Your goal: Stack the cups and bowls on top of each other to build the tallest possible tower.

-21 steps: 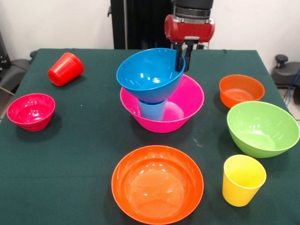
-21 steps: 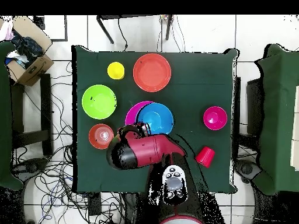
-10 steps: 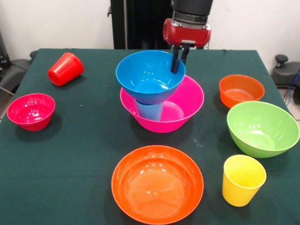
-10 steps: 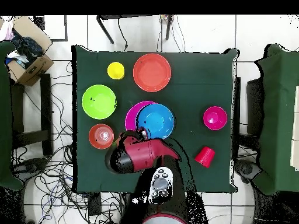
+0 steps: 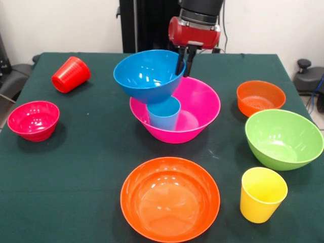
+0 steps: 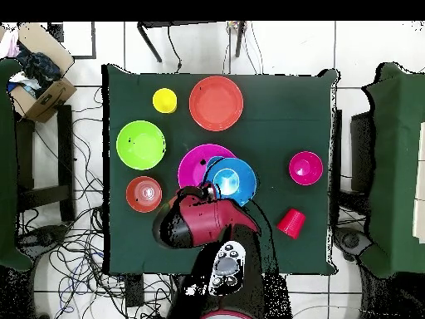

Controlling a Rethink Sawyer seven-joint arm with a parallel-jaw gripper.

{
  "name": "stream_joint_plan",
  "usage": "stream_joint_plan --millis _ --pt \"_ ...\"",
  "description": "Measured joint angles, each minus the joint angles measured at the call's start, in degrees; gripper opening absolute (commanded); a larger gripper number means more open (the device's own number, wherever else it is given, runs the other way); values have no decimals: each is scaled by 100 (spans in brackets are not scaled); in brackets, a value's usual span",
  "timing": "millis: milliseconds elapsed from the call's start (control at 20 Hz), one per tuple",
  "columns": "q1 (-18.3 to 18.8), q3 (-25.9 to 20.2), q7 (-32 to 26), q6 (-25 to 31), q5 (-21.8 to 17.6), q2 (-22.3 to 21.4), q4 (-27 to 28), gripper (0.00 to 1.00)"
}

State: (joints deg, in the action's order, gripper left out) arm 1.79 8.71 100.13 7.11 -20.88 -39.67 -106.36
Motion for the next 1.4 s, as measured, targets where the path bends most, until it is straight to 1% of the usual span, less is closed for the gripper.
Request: stream_joint_plan --millis 250,900,1150,1400 --pt "1 94 0 0 0 0 1 0" --pt "0 100 4 0 39 0 1 0" --pt "0 95 4 0 127 0 2 0" --pt "-40 96 4 1 327 1 12 0"
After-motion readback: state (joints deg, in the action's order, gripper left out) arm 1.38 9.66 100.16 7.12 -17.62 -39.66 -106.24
